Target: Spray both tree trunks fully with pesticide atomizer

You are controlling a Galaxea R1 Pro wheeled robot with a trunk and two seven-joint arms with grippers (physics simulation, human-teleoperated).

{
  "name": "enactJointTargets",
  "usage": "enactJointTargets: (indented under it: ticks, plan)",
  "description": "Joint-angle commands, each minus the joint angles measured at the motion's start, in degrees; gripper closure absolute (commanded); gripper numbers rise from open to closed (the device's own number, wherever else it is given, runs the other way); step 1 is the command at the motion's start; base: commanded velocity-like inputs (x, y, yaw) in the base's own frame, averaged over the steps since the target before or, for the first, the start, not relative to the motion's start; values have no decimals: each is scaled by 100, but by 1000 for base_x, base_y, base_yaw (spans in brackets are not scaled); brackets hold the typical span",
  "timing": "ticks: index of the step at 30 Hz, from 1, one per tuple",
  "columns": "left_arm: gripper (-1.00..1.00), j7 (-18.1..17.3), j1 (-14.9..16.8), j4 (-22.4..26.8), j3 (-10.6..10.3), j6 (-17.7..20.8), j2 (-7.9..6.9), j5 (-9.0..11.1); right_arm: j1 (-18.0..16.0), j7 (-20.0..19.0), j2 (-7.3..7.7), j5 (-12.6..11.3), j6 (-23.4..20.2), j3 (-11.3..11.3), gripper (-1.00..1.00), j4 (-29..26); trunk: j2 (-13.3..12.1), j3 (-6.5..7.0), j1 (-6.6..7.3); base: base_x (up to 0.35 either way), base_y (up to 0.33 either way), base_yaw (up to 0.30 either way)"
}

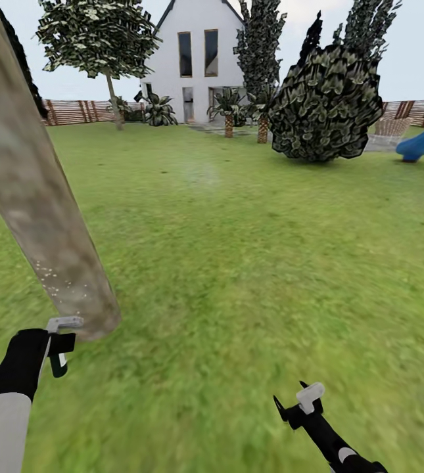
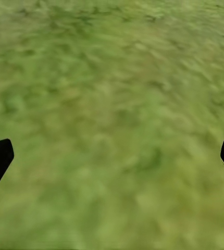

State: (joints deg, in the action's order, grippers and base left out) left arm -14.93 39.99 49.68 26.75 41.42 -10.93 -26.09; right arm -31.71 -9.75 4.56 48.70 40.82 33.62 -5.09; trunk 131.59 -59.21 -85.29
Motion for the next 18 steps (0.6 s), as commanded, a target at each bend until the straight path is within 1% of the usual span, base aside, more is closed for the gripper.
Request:
enactJointTargets:
  ticks: [1,7,11,13,18]
  plan:
    - [100,-54,7,3,14,15,7,-58,-2,-53,1,0,14,49,-100,0,2,-5,-1,241,-185,275]
    - [100,-54,5,-9,15,16,11,-46,0,-53,-9,0,10,48,-100,0,2,-5,-1,284,-137,266]
    - [100,-54,6,-28,8,16,21,-45,-1,-53,-14,0,13,48,-100,0,2,-5,-1,260,-170,31]
    - [100,-54,4,-29,6,16,49,-45,-1,-53,-16,0,14,48,-100,0,2,-5,-1,232,-196,1]
    - [100,-54,4,-28,6,16,55,-45,-1,-53,-13,0,14,48,-100,0,2,-5,-1,200,-215,0]
